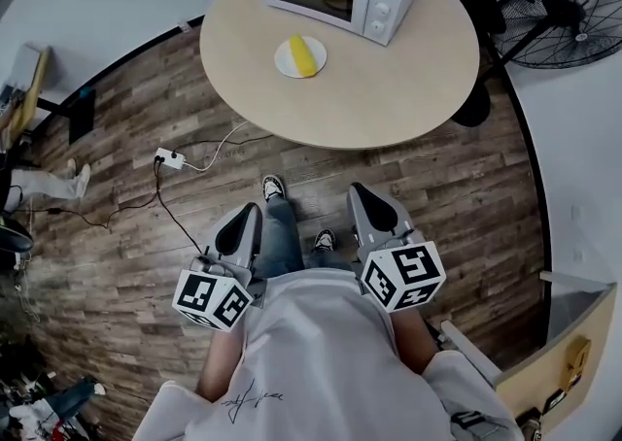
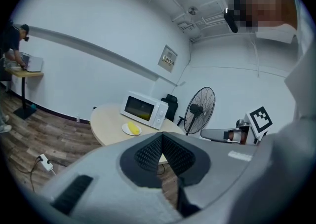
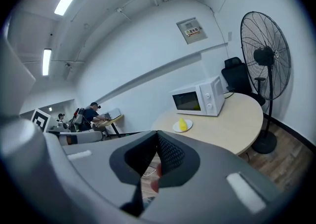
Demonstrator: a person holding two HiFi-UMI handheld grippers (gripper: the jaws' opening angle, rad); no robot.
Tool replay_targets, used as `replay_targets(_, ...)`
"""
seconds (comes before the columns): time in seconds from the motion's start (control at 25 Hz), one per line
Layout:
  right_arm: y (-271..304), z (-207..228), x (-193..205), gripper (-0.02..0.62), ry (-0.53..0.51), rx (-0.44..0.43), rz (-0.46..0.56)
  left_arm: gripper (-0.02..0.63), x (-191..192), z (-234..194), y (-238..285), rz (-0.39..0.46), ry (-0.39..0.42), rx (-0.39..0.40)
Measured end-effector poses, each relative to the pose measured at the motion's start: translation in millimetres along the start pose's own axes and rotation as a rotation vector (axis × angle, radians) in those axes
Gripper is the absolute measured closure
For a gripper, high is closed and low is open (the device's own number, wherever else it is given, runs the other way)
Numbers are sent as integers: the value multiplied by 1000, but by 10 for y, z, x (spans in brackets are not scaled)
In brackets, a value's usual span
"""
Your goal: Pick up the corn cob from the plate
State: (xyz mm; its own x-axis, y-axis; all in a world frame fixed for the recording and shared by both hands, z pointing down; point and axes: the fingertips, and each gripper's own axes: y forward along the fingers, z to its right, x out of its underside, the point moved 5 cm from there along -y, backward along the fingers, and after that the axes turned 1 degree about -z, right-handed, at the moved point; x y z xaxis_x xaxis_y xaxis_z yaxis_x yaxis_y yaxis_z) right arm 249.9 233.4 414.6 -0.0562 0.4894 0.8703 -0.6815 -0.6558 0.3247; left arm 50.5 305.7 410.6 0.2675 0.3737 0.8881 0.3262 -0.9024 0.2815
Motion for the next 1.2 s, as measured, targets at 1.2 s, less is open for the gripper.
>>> replay_targets(1.2,1645,148,-767,581,-41,131,-30,609,-1046,-1314,1395,-32,45,91)
